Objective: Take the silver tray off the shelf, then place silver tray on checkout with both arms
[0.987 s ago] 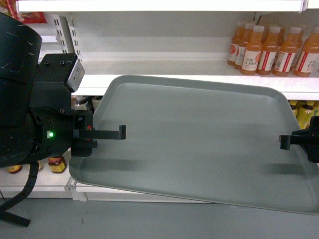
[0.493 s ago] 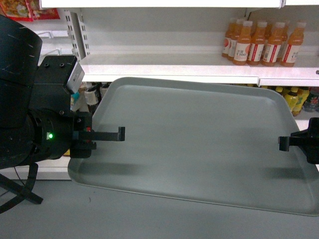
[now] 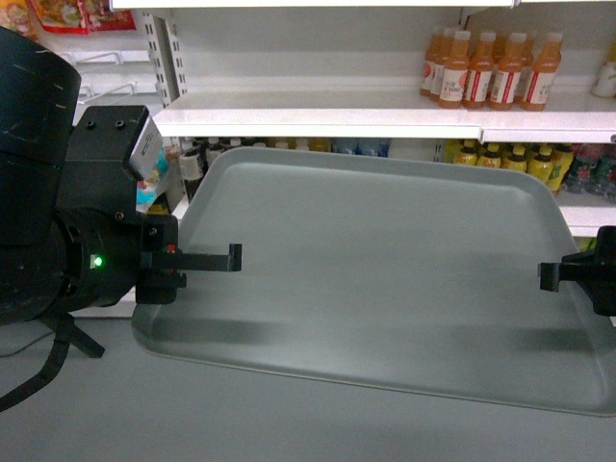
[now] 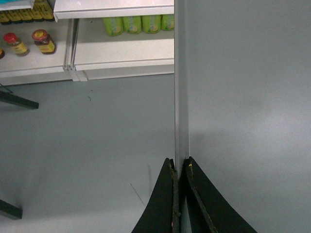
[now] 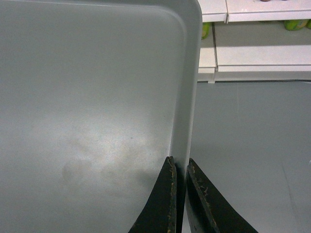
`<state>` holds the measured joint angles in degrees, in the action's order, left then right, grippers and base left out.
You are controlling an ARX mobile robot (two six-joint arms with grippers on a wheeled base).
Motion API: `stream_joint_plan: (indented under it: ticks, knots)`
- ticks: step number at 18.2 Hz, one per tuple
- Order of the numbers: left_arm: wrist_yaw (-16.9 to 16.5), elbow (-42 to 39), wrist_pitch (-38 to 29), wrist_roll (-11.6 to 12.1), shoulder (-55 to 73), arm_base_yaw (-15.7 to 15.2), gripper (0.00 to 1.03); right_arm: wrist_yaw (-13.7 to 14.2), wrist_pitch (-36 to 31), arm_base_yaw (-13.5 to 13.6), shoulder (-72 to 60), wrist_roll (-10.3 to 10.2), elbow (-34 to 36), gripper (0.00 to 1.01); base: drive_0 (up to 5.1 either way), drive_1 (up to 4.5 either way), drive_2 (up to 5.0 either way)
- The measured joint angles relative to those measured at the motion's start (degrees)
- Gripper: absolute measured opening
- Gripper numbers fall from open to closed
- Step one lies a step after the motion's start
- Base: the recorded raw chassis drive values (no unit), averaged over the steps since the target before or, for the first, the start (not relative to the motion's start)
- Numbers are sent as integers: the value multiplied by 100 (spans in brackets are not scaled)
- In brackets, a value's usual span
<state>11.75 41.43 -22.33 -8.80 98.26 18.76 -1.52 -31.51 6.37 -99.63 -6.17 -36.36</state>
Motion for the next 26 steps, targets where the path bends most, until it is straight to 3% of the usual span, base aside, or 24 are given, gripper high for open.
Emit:
stream_joint_plan:
  ticks: [24,26]
  knots:
    - [4,2,-7,4,0,17,3,9,-4,-7,0,2,0,3,10,-396,416]
    - [9,-4,33,2,0,24,3,9,20,-7,0,2,2,3,-470,92,359]
